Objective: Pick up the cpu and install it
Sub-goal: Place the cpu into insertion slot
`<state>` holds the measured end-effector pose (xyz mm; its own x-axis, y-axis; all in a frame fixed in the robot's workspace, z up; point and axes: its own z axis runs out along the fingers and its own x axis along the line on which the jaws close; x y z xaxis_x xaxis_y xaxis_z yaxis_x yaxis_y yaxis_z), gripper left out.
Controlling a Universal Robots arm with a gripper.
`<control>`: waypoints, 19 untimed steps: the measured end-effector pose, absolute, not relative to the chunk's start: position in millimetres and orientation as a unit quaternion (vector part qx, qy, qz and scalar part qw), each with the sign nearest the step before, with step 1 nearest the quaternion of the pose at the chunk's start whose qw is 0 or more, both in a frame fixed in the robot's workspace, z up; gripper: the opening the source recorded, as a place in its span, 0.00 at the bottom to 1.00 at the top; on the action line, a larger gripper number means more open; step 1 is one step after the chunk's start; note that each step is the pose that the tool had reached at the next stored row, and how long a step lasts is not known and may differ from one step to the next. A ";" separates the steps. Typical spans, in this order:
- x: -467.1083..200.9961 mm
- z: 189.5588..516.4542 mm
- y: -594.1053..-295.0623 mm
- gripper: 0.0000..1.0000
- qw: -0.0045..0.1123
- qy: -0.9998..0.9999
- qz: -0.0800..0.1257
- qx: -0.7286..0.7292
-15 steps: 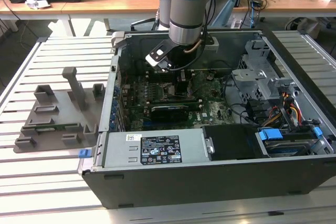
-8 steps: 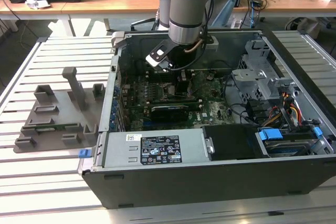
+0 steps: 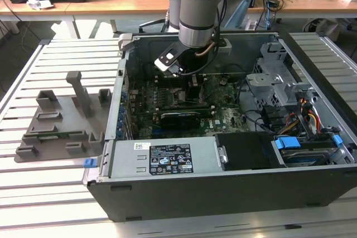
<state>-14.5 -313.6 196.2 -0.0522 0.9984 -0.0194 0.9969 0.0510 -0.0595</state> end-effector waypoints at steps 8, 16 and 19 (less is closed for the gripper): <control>-14.4 195.7 -313.4 0.62 0.014 -0.725 0.028 -0.688; -20.5 195.7 -311.1 0.62 0.014 -0.725 0.028 -0.688; -22.3 195.7 -310.1 0.62 0.014 -0.725 0.028 -0.688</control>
<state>-22.3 -310.1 195.7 -0.0521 0.9985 -0.0187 0.9970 0.0509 -0.0590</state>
